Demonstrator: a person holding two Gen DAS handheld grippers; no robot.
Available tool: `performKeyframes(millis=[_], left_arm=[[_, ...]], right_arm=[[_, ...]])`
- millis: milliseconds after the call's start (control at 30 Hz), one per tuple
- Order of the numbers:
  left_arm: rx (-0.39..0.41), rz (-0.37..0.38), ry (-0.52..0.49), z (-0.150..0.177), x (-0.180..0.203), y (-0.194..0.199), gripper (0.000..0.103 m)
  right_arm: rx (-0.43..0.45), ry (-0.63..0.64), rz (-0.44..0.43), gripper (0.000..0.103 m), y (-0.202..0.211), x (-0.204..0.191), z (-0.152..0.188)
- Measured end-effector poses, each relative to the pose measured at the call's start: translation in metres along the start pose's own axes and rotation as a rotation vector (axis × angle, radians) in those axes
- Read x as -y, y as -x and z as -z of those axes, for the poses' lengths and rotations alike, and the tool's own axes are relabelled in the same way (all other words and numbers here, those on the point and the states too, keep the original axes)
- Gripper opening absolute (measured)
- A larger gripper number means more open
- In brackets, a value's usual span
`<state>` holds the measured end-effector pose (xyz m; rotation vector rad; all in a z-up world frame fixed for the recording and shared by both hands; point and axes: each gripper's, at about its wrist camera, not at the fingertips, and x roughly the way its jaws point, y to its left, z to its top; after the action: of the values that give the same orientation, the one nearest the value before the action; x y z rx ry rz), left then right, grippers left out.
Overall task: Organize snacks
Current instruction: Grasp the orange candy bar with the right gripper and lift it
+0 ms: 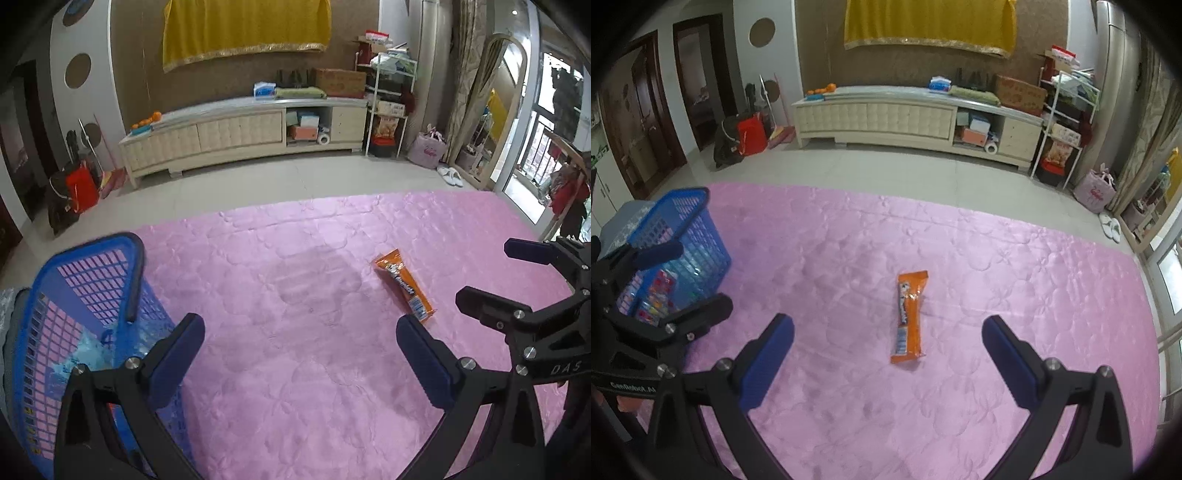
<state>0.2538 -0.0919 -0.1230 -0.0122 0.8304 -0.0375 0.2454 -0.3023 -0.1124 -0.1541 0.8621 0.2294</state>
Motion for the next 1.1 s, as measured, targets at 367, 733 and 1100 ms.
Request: performKeyframes(millis=[367,733,1100], left_arm=[[-0.051,-0.004,0.033,-0.008,-0.003,-0.053,0.103],[-0.060,0.004,0.019,-0.007,0.002,-0.083,0.103],[-0.040,-0.024,-0.005,-0.004,0.003,-0.075,0.103]], right_arm=[[-0.064,-0.022,-0.074,0.098,-0.058,0.018,0.002],[-0.112,0.022,-0.092,0.046,-0.101,0.017,0.011],[-0.054,0.024,-0.065,0.016,-0.079,0.013,0.016]])
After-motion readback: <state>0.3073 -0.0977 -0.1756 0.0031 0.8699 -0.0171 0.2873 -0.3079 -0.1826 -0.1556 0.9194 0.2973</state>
